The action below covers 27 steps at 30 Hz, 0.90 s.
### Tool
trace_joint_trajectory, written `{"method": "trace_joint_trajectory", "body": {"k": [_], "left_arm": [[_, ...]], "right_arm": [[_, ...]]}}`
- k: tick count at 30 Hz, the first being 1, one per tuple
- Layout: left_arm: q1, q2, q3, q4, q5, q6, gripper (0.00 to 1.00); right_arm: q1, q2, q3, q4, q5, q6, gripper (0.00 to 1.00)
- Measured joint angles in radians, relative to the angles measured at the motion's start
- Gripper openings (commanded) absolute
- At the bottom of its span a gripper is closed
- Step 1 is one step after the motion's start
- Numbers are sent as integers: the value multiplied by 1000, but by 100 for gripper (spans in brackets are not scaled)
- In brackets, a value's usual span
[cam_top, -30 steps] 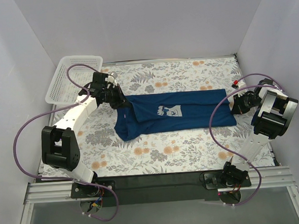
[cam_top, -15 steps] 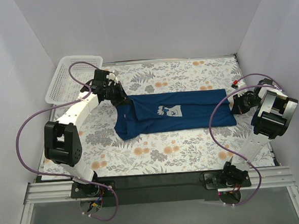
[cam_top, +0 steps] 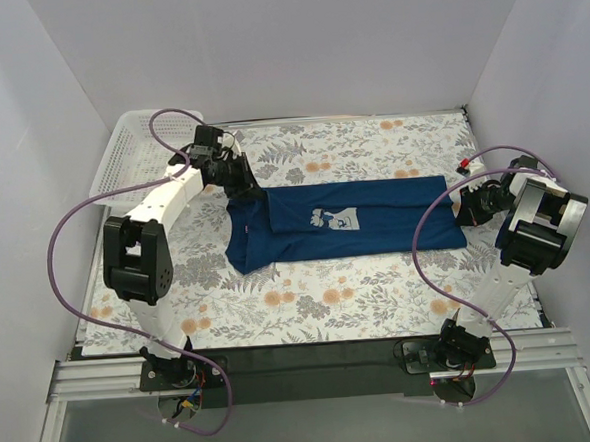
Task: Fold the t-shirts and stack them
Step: Fold the tshirt
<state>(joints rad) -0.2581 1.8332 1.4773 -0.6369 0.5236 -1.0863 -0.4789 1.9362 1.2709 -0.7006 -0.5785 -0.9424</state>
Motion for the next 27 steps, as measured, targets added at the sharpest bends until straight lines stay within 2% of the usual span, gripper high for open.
{"method": "trace_joint_trajectory", "body": {"k": [13,27], "left_arm": [[-30,85,159,-51,8,147,0],[-164,142,234,-81,-80,412,0]], "right_arm": [[6,-13,-19,25,8,6,3],[10,-19,-26,36,19,17,4]]}}
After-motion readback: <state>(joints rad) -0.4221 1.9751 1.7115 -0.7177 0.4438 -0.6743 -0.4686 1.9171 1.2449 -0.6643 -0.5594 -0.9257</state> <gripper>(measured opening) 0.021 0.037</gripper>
